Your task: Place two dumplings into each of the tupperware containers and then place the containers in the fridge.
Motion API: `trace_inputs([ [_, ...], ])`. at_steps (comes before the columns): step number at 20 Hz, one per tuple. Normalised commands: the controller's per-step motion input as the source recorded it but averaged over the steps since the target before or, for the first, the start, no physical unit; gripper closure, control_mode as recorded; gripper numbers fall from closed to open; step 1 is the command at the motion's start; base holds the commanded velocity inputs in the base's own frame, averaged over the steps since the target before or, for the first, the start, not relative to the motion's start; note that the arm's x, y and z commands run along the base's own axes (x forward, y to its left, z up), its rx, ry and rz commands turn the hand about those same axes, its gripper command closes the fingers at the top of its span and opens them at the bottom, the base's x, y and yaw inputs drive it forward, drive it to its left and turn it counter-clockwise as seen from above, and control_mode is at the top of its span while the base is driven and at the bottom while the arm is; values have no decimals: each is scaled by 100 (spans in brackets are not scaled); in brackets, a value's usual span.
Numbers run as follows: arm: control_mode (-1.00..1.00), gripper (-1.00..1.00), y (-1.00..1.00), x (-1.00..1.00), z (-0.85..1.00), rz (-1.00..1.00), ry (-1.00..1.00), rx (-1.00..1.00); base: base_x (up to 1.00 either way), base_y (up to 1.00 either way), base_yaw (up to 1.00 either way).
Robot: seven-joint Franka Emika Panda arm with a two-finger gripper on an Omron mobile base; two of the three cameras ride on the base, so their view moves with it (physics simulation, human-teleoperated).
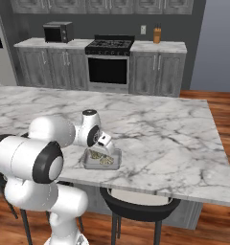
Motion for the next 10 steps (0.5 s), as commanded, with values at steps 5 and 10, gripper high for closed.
trace_inputs([
  [5,-100,100,0,16,-12,0,0,0,0,0,0],
  [10,-100,100,0,0,-18,0,0,0,0,0,0],
])
